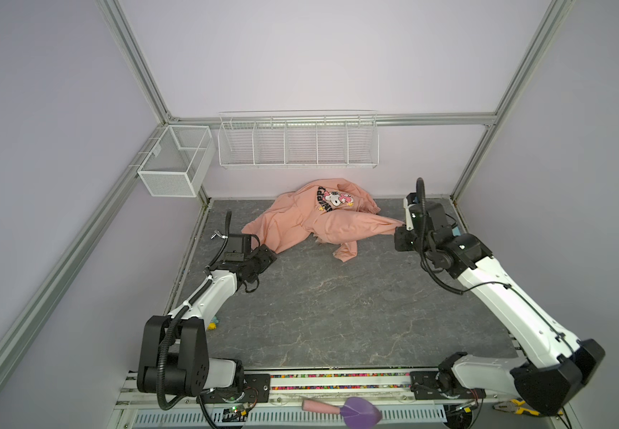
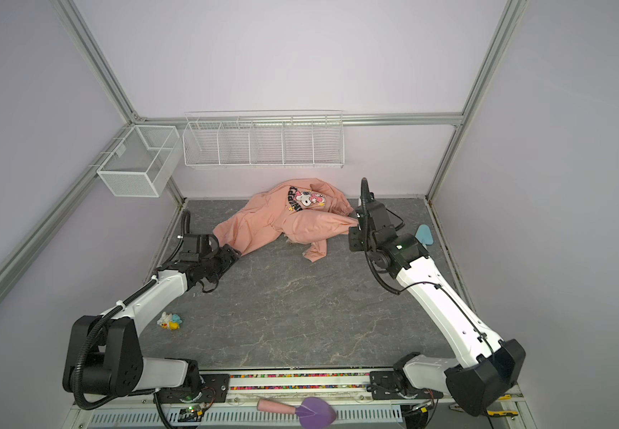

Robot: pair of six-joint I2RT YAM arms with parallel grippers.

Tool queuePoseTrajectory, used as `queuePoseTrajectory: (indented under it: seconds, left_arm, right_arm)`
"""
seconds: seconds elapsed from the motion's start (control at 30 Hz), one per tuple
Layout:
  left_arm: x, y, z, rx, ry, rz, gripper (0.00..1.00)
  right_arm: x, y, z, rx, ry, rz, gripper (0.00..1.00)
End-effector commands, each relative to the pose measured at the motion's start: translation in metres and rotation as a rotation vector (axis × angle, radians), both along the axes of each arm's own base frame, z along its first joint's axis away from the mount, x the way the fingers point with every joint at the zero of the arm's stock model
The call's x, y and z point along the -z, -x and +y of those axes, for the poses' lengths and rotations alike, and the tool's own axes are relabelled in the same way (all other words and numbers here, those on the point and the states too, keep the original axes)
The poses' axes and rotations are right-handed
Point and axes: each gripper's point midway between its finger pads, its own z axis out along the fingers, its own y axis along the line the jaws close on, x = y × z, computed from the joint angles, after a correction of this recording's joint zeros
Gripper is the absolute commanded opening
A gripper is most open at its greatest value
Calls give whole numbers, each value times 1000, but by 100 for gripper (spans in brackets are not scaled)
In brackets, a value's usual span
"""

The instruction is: Zip up the jacket

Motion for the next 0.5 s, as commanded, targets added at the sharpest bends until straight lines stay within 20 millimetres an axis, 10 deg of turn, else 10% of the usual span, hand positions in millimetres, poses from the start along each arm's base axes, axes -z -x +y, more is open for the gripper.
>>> queuePoseTrajectory:
  seconds: [0.0, 0.47]
  left_arm:
    - [4, -8, 5, -16, -42, 16, 83]
    - [31, -59, 18, -63, -114, 55, 80]
  right_arm:
    - [5, 4, -12, 42, 0, 1, 7]
    - [4, 34, -48, 133, 12, 6, 7]
